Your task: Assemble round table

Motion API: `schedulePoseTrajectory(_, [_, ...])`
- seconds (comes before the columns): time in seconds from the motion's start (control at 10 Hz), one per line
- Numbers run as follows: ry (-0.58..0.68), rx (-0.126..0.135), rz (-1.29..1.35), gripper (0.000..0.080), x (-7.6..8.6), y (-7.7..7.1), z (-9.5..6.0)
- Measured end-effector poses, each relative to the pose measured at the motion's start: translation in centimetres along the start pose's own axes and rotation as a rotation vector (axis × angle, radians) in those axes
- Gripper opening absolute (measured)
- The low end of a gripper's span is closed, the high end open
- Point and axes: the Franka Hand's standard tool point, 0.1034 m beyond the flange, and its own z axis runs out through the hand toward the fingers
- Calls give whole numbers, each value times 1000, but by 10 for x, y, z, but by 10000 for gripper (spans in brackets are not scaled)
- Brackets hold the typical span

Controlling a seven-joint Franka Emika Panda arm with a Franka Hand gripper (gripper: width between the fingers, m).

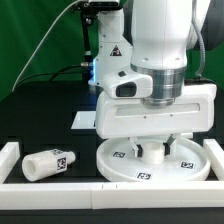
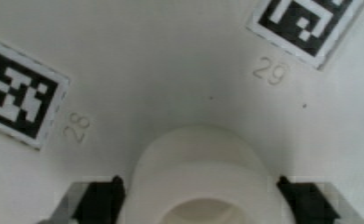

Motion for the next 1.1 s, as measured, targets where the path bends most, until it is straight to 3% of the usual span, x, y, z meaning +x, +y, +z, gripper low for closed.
schedulePoseTrajectory(0.1, [-1,-9,6,406,0,0,0])
schedulePoseTrajectory(1.0, [-5,-8,44,407,7,2,-3])
schedulePoseTrajectory(1.1, [-5,-8,44,489,7,2,-3])
